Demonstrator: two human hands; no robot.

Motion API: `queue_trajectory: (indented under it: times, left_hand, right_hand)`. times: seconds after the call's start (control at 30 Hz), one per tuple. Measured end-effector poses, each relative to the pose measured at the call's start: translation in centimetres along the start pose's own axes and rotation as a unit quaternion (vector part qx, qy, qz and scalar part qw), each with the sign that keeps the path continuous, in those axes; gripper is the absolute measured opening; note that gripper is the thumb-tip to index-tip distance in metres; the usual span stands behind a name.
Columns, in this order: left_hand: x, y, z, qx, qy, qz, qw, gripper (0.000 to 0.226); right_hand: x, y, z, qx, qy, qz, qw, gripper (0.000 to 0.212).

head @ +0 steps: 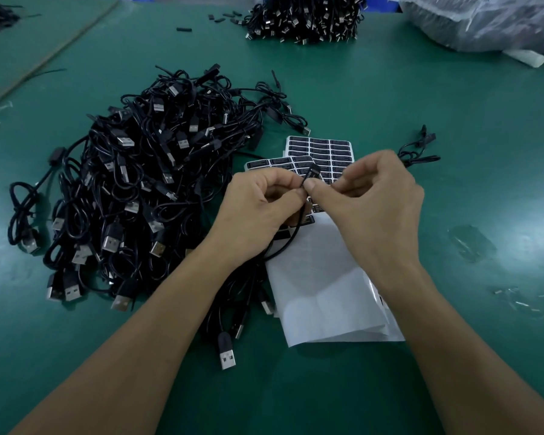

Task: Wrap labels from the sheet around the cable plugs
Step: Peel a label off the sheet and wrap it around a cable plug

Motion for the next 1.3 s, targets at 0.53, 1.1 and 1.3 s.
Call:
queue_trajectory:
  times: [0.53, 1.1, 1.3]
  left_hand:
    - [0.0, -0.3, 0.4, 0.03, 0.076, 0.05, 0.995, 0.014]
    - [-2.5, 0.3, -1.6, -0.148, -0.087, 0.104, 0.98, 0.018]
    - [-2.8, 0.3, -3.1, -0.217, -0.118, 0.11, 0.963, 0.029]
  right_hand:
    - [0.1, 0.3, 0.4, 0.072, 0.065, -0.037, 0.995, 0.032]
    - [1.5, -2.3, 2.4, 0.282, 0.083, -0.1, 0.95, 0.006]
    - [1.3, -0.9, 0.9, 0.286, 0.146, -0.046, 0.946, 0.015]
Point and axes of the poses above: each hand's wrist, its own y-axis towards the middle knuckle, its own z-axis out of the palm, x = y × z, the point moved 2 cm from there along y, towards the middle knuckle, and after that the axes turned 10 degrees about -y, right-handed, at the moved point
